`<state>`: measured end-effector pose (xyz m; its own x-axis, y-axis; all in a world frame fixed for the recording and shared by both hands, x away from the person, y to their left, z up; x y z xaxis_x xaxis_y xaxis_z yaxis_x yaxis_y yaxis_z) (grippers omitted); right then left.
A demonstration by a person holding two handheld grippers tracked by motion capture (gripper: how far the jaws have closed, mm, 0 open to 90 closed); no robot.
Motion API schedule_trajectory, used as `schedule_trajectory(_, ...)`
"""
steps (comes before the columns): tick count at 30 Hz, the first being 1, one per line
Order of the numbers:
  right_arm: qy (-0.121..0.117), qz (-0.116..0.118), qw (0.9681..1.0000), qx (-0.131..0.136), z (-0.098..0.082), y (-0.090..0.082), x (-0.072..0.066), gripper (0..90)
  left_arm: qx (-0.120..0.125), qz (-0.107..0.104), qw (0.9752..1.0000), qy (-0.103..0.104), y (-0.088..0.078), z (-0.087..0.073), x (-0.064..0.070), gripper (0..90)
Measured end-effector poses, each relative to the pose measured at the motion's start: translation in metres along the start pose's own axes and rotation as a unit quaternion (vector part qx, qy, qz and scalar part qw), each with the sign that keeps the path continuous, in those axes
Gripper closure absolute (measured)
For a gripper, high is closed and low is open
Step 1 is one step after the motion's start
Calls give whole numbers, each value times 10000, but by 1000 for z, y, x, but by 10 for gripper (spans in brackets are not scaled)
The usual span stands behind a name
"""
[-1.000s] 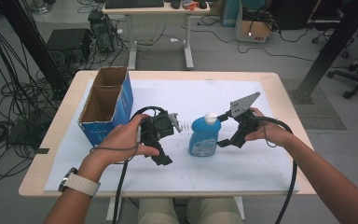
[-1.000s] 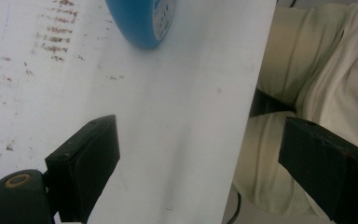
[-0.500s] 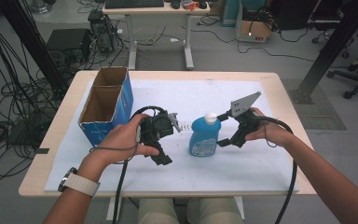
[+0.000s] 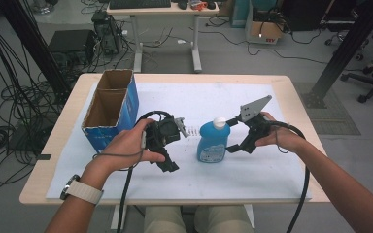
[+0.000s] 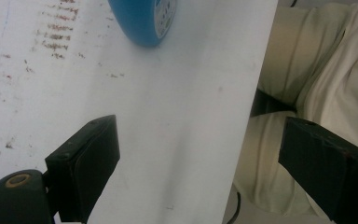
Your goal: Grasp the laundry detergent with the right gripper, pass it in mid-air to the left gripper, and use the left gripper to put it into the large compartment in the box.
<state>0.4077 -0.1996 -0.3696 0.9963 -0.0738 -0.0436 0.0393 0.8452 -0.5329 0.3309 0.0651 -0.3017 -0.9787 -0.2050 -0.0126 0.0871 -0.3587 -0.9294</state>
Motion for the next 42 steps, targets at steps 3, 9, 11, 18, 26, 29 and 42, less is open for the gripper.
schedule_trajectory(3, -13, 2, 10000, -47, 0, -2, 1, 63, -8, 10, 10000, 7, -1, 0, 0, 126)
schedule_trajectory(9, -122, 56, 9999, -45, 1, -2, 1, 63, -9, 9, 10000, 4, -1, 0, 0, 126)
schedule_trajectory(11, -66, 2, 10000, 18, 1, -1, 0, 63, -11, 4, 10000, 5, 0, 1, 0, 126)
schedule_trajectory(18, -72, 22, 10000, 32, 2, 0, 0, 63, -9, 8, 10000, 1, -1, 0, -1, 126)
schedule_trajectory(26, 2, -25, 10000, 54, 2, 0, -1, 64, -5, 3, 10000, -16, 0, 0, 0, 126)
schedule_trajectory(29, -6, -31, 10000, 62, 2, 1, -1, 64, -9, -5, 10000, -10, 0, 0, 0, 126)
schedule_trajectory(42, -42, -11, 10000, 37, 2, 0, -1, 63, -10, 16, 10000, -10, -1, 1, -1, 126)
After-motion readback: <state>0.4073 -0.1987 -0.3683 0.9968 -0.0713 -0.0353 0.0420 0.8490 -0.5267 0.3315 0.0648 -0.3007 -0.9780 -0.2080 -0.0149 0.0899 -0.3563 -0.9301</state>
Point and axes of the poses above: each handheld gripper's, and its own axes: y roughly forward along the jaws, z roughly out of its top, x roughly to its right, the point moved 3 cm from there along y, roughly forward along the jaws, and after that the axes turned 6 degrees about x, right-handed, at the moved point
